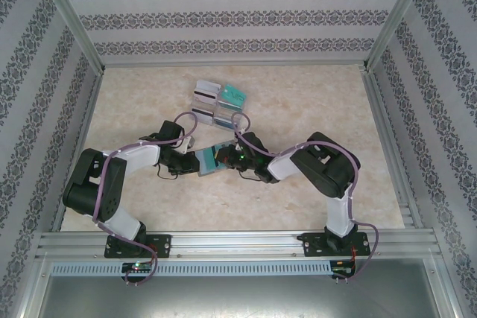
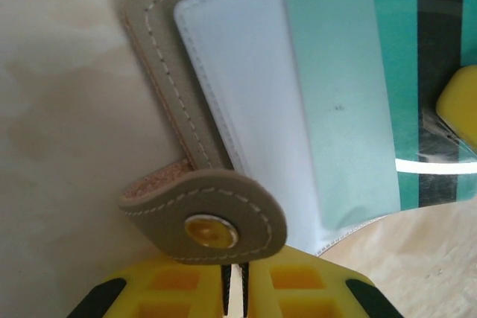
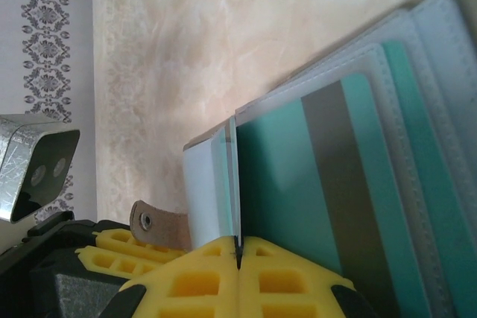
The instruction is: Put the credit cards into the card holder
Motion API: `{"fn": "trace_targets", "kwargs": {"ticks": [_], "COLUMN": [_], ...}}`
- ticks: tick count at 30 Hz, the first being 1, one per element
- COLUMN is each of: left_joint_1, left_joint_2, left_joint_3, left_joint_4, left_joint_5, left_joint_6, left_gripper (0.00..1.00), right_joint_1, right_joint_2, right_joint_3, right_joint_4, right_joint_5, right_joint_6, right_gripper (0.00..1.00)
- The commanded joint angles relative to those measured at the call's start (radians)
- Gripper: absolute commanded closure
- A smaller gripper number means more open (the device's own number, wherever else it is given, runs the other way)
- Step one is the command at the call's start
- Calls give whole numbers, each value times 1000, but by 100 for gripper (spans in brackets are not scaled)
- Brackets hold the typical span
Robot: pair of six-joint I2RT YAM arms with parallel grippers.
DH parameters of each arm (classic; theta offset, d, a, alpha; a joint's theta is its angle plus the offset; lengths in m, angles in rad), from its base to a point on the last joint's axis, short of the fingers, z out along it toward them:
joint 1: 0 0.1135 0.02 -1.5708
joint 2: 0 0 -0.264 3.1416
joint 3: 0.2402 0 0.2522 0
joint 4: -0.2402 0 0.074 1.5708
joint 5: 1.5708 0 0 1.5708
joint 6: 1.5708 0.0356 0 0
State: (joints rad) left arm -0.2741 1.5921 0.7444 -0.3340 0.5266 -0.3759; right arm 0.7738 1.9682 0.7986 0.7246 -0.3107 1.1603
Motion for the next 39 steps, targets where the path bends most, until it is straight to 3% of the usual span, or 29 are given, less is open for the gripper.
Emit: {"fn": "trace_targets", "kwargs": {"ticks": [1,10,15,19,24,28,39], "left_joint_1": [-52,-52,-52,-51,-50,-50,-49], "left_joint_2": [58,66,74,91,83,81,90], "left_joint_3": [-8,25,34,52,62,61,63], "left_joint_4": [39,20,23,20,-1,-13,-7], "left_joint_5": [69,50,44,47,36,26,27], "left_joint_6": [-9,11,10,9,15,20,16], "left_gripper": [85,86,86,87,87,88,89], "right_joint_1": [7,10,23,46,42,28,-28], "right_joint_2": [37,29,11,4,-40,-67,-113], "right_joint_3": [50,186,261,344,383,413,449], "right_joint_4": [-81,-383,-610,-779,-865,-943,-1038], "right_joint_5": [-87,-232,-214,-158,-100,-69,-62], "right_joint_6": [-35,-173,-305,-401,-459,-512,-582], "right_gripper": [100,100,100,93,77,69,64]}}
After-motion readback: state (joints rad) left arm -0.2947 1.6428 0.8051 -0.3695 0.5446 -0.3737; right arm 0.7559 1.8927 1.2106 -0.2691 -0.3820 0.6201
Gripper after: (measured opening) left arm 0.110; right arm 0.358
